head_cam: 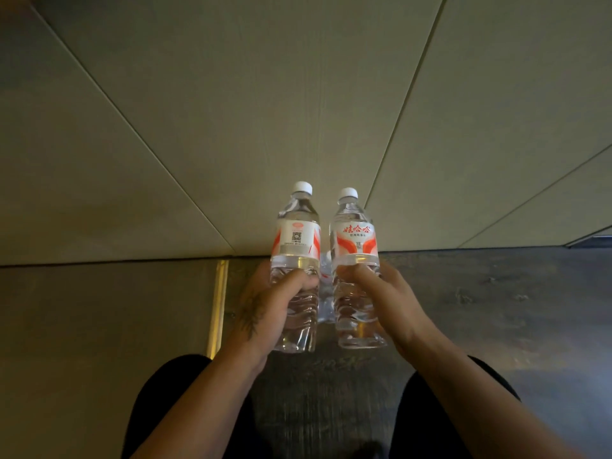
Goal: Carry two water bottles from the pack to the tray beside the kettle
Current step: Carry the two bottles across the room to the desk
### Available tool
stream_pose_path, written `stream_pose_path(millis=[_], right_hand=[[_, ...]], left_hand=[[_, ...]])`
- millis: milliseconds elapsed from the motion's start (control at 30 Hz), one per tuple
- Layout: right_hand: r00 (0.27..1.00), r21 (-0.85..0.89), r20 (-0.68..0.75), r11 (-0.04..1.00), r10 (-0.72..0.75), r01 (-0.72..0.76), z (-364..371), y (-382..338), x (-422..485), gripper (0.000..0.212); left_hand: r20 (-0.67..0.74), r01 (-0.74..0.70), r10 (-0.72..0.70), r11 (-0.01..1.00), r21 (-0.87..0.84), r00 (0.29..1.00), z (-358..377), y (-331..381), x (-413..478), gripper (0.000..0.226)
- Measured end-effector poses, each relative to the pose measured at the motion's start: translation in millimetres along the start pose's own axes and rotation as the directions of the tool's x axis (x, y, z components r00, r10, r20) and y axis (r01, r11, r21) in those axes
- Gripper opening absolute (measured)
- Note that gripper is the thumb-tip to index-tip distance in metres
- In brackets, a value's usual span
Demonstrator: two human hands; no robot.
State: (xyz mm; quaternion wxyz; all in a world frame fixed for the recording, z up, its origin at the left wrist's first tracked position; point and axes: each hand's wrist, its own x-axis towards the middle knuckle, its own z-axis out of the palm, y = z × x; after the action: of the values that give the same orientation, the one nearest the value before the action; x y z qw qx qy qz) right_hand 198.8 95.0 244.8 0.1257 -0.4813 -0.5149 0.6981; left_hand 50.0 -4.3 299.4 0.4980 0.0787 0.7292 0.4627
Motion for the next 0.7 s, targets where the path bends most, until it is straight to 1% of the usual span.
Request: stream_pose_path(millis=[67, 133, 167, 267, 300, 367, 467, 500, 600, 700], right_hand=[[0.999, 0.019, -0.021, 0.999, 0.027, -0.026, -2, -32, -29, 0.069], [0.998, 0.034, -0.023, 0.998, 0.055, -0.055, -6, -69, -62, 0.074], [0.998, 0.036, -0.021, 0.998, 0.058, -0.057, -8, -87, -79, 0.069], [0.999, 0.034, -0.024, 0.999, 0.041, -0.040, -13, -144, -130, 0.048], [0.999, 0.031, -0.027, 0.999, 0.034, -0.033, -14, -163, -148, 0.045], [0.999, 0.025, -0.032, 0.999, 0.028, -0.027, -15, -202, -184, 0.049], [0.999, 0.035, -0.044, 0.999, 0.020, -0.019, -17, -256, -238, 0.047], [0.999, 0.038, -0.046, 0.999, 0.019, -0.017, -17, -272, -256, 0.048], [0.998, 0.062, -0.065, 0.998, 0.010, -0.006, -20, -313, -308, 0.055], [0.995, 0.086, -0.095, 0.996, -0.012, 0.020, -23, -342, -355, 0.058]], left_hand=[[-0.008, 0.029, -0.030, 0.999, -0.027, 1.000, -1, 35, -31, 0.041], [0.030, 0.046, -0.045, 0.999, -0.008, 0.999, -6, 70, -65, 0.043], [0.050, 0.045, -0.045, 0.999, 0.001, 0.998, -8, 86, -81, 0.043], [0.075, 0.038, -0.036, 0.999, -0.023, 0.997, -14, 131, -133, 0.041], [0.075, 0.025, -0.023, 0.999, -0.026, 0.997, -17, 145, -151, 0.043], [0.089, 0.001, -0.001, 1.000, 0.001, 0.996, -20, 173, -188, 0.046], [0.128, -0.044, 0.040, 0.999, 0.022, 0.991, -26, 214, -248, 0.025], [0.135, -0.055, 0.051, 0.998, 0.019, 0.989, -27, 227, -266, 0.023], [0.144, -0.067, 0.064, 0.998, 0.015, 0.988, -30, 261, -317, 0.035], [0.168, -0.067, 0.060, 0.997, 0.032, 0.984, -30, 290, -360, 0.057]])
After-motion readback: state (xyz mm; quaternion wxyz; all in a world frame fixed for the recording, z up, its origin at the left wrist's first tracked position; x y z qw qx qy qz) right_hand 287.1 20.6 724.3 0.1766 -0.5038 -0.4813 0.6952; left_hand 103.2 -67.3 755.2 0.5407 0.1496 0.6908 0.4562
